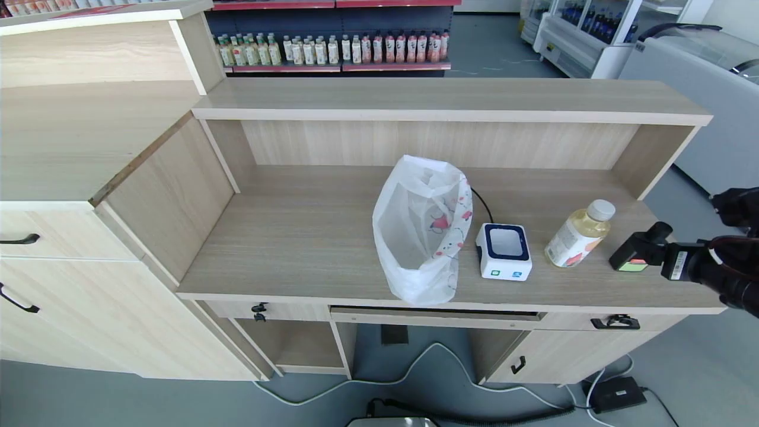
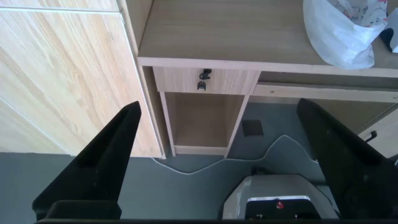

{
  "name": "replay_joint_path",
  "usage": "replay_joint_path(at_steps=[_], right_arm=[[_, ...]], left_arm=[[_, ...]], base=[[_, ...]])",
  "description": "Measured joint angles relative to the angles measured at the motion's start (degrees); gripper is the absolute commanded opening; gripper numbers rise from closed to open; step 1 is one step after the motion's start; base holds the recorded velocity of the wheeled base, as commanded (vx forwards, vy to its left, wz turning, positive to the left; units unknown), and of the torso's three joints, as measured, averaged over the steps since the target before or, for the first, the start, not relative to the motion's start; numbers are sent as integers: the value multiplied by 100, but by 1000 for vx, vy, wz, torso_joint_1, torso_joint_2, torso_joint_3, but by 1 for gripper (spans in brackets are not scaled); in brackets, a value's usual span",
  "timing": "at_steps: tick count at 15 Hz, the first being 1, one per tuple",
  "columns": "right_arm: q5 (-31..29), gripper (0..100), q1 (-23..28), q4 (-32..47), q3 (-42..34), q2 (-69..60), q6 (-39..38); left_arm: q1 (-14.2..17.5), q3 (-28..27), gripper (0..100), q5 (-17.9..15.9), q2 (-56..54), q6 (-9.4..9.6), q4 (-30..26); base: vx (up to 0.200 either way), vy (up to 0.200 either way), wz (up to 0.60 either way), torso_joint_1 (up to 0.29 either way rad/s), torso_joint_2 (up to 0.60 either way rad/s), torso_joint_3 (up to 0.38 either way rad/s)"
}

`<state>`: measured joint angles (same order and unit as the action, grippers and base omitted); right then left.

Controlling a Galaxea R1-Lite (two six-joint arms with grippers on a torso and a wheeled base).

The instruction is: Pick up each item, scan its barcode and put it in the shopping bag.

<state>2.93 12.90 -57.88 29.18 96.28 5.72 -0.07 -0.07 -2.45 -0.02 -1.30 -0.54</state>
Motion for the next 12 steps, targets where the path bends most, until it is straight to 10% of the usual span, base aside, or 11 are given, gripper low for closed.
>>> replay_joint_path(at_steps=[5, 12], right_arm=[[156, 100, 66, -1815, 149, 1871, 282], [180, 100, -491, -1999, 1359, 3034, 16]], left_arm=[[-2, 0, 100, 0, 0, 2, 0], [0, 0, 100, -1, 0, 0, 0]], base=[[0, 0, 0, 0, 0, 0], [0, 0, 0, 0, 0, 0]])
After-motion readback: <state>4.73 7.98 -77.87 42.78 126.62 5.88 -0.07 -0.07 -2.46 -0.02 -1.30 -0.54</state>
